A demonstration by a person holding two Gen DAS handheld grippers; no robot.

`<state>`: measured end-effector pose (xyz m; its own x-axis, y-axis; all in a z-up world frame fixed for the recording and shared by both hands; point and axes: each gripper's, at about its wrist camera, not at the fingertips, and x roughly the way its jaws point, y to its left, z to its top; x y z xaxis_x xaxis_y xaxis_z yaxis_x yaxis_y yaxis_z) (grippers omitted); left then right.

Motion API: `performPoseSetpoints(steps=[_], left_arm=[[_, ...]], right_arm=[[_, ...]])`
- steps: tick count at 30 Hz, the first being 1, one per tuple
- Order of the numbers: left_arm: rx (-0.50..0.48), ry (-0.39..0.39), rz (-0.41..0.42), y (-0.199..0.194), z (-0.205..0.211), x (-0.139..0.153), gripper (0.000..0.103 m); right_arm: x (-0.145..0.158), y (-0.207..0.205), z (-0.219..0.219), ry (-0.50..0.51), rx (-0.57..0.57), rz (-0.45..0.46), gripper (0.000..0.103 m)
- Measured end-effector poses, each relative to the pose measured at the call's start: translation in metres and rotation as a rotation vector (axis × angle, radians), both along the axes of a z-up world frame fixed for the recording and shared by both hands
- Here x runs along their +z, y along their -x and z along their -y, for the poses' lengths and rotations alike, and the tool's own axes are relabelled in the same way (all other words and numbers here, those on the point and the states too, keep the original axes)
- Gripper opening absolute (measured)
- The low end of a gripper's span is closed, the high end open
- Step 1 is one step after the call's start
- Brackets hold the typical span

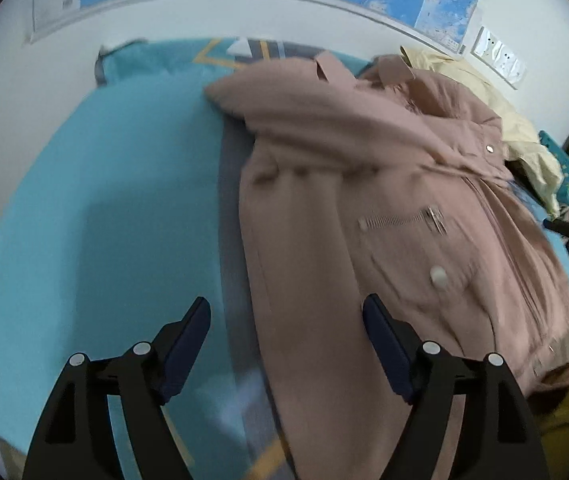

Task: Fold large clothes

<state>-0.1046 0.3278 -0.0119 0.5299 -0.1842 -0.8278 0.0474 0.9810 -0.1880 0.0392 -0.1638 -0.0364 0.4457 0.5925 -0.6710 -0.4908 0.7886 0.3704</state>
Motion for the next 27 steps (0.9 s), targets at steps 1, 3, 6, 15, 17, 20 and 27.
performPoseSetpoints(steps=[1,3,6,15,17,20,27], left_arm=[[-0.001,0.012,-0.006,0.005,0.0,-0.002,0.076],[-0.026,0.038,0.003,0.02,0.003,-0.002,0.08],[-0.056,0.079,-0.009,0.032,0.009,-0.002,0.081],[-0.155,0.325,-0.045,0.053,0.019,-0.009,0.092],[-0.182,0.383,-0.058,0.052,0.023,-0.011,0.092],[-0.202,0.425,-0.046,0.048,0.03,-0.014,0.096],[-0.153,0.324,-0.011,0.042,0.041,-0.017,0.051]], right_arm=[[-0.006,0.008,0.007,-0.019,-0.008,-0.028,0.074],[-0.014,0.018,0.016,-0.041,-0.01,-0.06,0.074],[-0.023,0.032,0.022,-0.086,0.009,-0.096,0.074],[-0.037,0.058,0.008,-0.181,0.134,-0.122,0.078],[-0.038,0.061,0.002,-0.201,0.178,-0.126,0.078],[-0.04,0.061,-0.008,-0.208,0.204,-0.102,0.078],[-0.043,0.058,-0.021,-0.227,0.231,-0.118,0.056]])
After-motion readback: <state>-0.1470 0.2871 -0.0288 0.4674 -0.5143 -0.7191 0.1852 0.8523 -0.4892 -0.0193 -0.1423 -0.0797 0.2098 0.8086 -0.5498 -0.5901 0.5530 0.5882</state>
